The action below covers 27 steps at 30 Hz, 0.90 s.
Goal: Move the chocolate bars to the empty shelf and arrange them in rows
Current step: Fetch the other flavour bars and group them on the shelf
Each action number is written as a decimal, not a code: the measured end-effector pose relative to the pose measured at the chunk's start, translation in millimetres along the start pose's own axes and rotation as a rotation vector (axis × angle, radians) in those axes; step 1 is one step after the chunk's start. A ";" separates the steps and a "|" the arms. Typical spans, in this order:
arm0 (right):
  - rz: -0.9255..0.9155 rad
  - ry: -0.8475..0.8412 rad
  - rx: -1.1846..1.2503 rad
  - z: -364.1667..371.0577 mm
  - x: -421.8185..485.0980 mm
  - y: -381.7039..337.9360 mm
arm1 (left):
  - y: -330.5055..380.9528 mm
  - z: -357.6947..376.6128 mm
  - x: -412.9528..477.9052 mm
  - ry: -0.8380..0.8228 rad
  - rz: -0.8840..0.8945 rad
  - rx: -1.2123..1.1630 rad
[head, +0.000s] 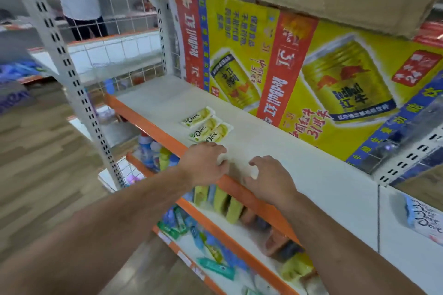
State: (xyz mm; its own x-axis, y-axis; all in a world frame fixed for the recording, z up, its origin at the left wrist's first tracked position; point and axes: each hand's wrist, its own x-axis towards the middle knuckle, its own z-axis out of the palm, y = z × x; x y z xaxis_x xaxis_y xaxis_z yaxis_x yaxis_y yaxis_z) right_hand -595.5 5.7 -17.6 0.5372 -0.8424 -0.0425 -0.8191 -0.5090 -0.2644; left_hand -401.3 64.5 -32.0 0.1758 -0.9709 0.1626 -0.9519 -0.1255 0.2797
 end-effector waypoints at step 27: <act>-0.242 -0.120 -0.070 11.2 153.5 -4.0 | -67.5 22.2 150.3 -0.211 -0.010 -0.003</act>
State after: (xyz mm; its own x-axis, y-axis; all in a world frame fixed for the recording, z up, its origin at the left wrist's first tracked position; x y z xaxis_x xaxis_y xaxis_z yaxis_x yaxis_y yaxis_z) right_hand -507.5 -119.6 -33.8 0.7355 -0.6699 -0.1016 -0.6738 -0.7073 -0.2138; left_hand -316.2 -77.5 -47.5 0.1286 -0.9908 -0.0415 -0.9496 -0.1351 0.2829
